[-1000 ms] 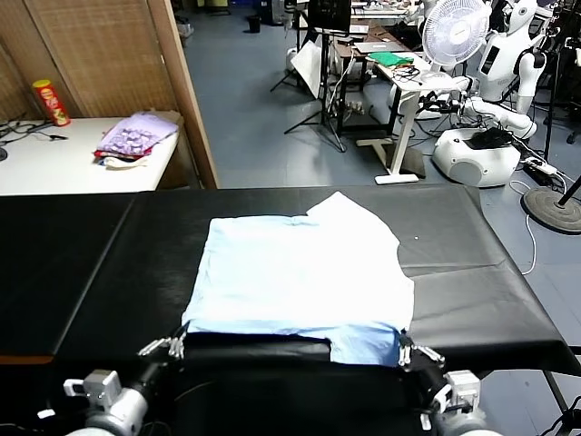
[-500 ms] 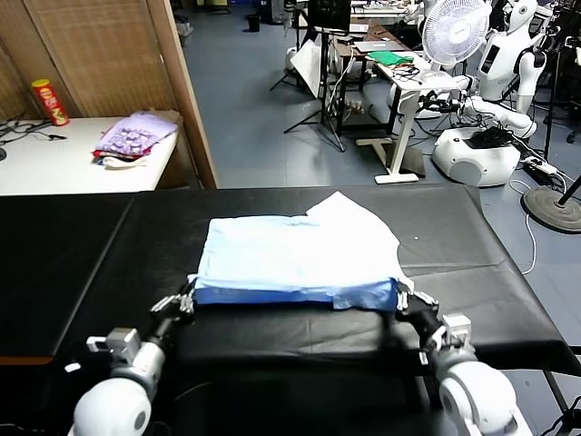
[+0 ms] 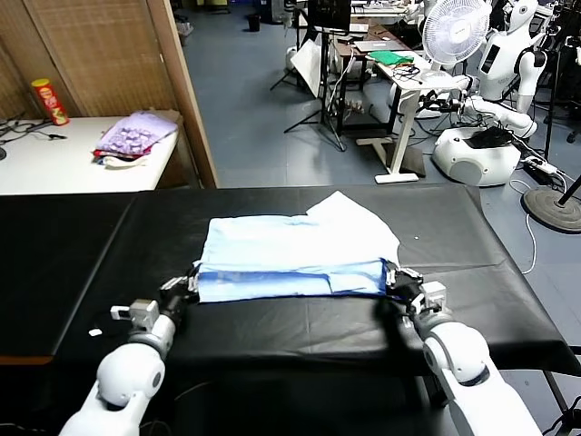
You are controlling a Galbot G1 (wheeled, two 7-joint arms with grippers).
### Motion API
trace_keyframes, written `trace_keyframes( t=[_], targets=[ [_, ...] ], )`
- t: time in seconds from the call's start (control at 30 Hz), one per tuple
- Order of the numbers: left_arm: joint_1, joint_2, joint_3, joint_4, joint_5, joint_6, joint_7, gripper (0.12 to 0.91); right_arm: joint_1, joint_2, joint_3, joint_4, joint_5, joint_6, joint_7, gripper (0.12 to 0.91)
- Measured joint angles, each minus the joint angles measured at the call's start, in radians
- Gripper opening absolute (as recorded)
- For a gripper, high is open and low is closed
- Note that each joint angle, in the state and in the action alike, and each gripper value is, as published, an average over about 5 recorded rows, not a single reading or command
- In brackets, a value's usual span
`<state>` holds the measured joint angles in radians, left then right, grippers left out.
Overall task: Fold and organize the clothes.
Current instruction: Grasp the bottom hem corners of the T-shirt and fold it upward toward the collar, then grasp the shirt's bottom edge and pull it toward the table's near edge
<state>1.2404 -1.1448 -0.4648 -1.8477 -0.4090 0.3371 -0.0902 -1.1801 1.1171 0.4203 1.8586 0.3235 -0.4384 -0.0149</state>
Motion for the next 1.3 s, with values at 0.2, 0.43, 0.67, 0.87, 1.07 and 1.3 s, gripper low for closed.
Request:
trace_keyframes(
  t=[0.2, 0.43, 0.67, 0.87, 1.07, 1.3],
  targets=[
    [0.053, 0.005, -0.008, -0.040, -0.019, 0.016, 0.001, 0.711, -0.089, -0.009, 0.049, 0.064, 0.000, 0.014, 0.004, 0.761],
    [0.122, -0.001, -0.021, -0.070, -0.081, 0.041, 0.001, 0.797, -0.165, 0.002, 0.089, 0.082, -0.001, 0.023, 0.006, 0.730],
    [0.129, 0.000, -0.034, -0.053, -0.137, 0.056, 0.003, 0.727, -0.185, 0.015, 0.096, 0.062, -0.002, 0.024, 0.004, 0.427],
    [0.124, -0.002, -0.035, -0.034, -0.156, 0.059, 0.004, 0.425, -0.192, 0.020, 0.095, 0.047, 0.008, 0.029, 0.003, 0.159],
    [0.141, 0.003, -0.035, -0.048, -0.147, 0.063, -0.007, 0.156, -0.221, 0.011, 0.103, 0.084, 0.023, 0.017, 0.019, 0.123],
    [0.218, 0.044, -0.067, -0.123, -0.131, 0.080, -0.031, 0.127, -0.324, 0.016, 0.135, 0.177, 0.017, -0.012, 0.034, 0.123]
  ],
)
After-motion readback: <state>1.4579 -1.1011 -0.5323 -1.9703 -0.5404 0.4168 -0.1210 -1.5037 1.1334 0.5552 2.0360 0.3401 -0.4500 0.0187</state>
